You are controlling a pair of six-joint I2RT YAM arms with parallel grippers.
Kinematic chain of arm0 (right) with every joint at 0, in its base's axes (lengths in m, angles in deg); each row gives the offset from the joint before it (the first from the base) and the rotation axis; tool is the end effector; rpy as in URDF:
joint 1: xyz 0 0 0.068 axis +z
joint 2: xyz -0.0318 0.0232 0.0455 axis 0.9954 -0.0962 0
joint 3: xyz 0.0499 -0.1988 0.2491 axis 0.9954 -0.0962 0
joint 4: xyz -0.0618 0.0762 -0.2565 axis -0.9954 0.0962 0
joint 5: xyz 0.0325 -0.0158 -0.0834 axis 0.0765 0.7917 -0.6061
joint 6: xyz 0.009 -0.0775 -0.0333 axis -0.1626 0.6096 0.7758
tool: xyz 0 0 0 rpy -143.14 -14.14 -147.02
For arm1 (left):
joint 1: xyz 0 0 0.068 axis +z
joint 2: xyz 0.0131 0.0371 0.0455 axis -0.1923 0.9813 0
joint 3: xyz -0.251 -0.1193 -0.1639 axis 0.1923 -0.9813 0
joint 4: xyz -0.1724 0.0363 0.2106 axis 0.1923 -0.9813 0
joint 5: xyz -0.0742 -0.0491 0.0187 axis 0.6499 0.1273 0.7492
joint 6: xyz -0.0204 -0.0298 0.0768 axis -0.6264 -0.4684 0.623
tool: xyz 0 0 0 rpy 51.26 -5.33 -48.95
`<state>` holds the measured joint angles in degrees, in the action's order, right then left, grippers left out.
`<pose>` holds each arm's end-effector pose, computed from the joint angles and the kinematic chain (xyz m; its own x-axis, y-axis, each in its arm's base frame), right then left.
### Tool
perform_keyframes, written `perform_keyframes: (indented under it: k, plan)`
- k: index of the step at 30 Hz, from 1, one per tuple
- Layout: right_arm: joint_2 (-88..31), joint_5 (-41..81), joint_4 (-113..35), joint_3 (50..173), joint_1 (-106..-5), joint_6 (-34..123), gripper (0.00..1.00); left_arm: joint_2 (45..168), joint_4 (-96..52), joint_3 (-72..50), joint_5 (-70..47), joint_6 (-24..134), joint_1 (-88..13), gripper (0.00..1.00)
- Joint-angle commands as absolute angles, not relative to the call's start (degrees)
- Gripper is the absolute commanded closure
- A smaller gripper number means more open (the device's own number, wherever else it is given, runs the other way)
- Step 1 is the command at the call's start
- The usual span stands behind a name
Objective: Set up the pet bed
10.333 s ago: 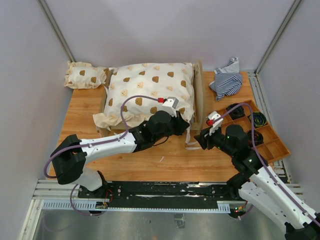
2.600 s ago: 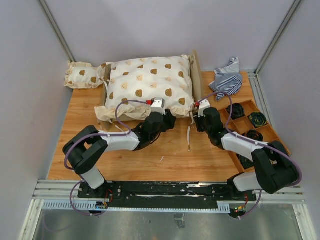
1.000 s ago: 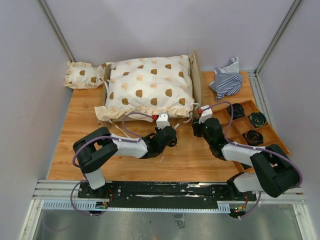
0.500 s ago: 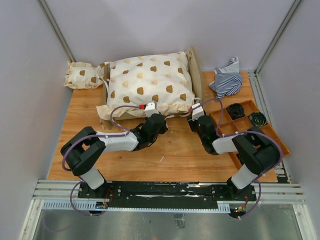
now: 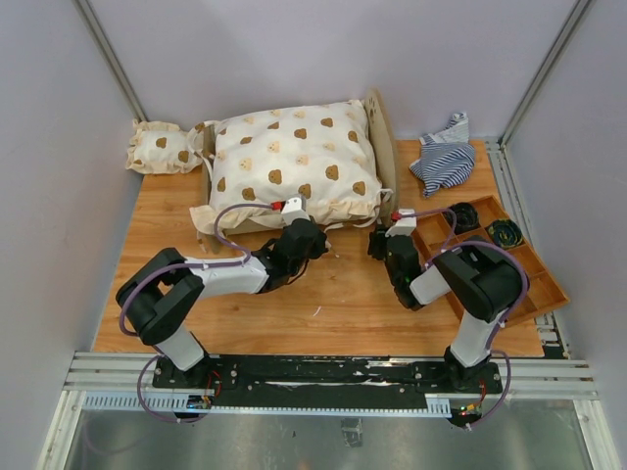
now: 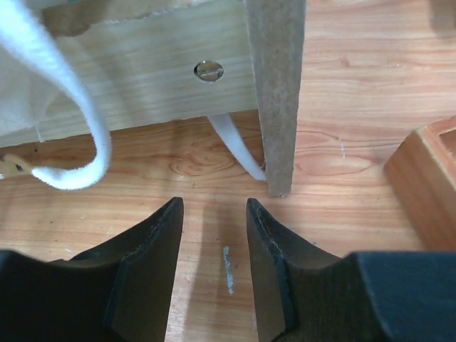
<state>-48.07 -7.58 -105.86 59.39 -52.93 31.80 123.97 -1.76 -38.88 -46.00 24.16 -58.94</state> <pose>0.3006 0.1543 0.1605 -0.2073 0.2361 -0.9494 -0.1388 0.9535 0.2674 0.2781 -0.2584 0.2130 -0.4873 -0.3623 -0.7946 0.0966 0.8819 -0.4614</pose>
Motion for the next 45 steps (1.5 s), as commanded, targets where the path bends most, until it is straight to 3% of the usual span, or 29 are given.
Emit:
perform_keyframes:
  k: [1,6,11,14,17,25,28,32,35,39,45]
  plan:
    - [-50.82,-7.79,-120.42,58.09,-51.97,28.11,0.59,121.13,1.38,-39.92,-45.81,24.83,-58.01,1.0]
    - [-40.3,-7.99,-119.32,51.61,-51.98,35.4,0.59,120.03,1.42,-40.3,-45.13,26.5,-56.41,1.0]
    - [-19.68,-18.74,-81.1,60.4,-52.39,41.9,0.47,119.1,1.42,-40.67,-45.27,27.62,-56.17,1.0]
    - [-13.18,-15.51,-71.89,65.06,-54.66,46.6,0.43,119.22,0.81,-40.76,-44.86,28.15,-56.1,1.0]
    - [-12.72,-13.44,-63.05,71.37,-56.01,48.62,0.41,119.25,0.54,-41.91,-44.87,27.73,-56.14,1.0]
    - [-23.31,-7.39,-59.13,82.35,-58.75,52.93,0.41,122.74,0.28,-44.31,-44.69,25.93,-56.09,0.98]
    - [-25.78,-6.48,-60.4,83.03,-60.22,54.49,0.44,122.96,0.28,-44.87,-44.71,26.15,-56.13,0.98]
    - [-28.54,-4.1,-62.65,83.05,-61.93,55.43,0.55,123.04,0.28,-45.15,-44.82,26.13,-56.14,0.98]
    - [-30.29,-3.36,-63.92,83.17,-62.0,55.89,0.56,123.23,0.28,-44.99,-44.65,25.78,-56.14,0.98]
    - [-29.58,-2.38,-62.31,82.76,-61.98,54.87,0.55,123.06,0.47,-44.74,-44.74,25.67,-56.17,0.98]
    - [-21.66,-2.48,-42.83,81.82,-61.31,43.47,0.53,124.06,1.25,-42.79,-45.23,27.05,-56.16,0.98]
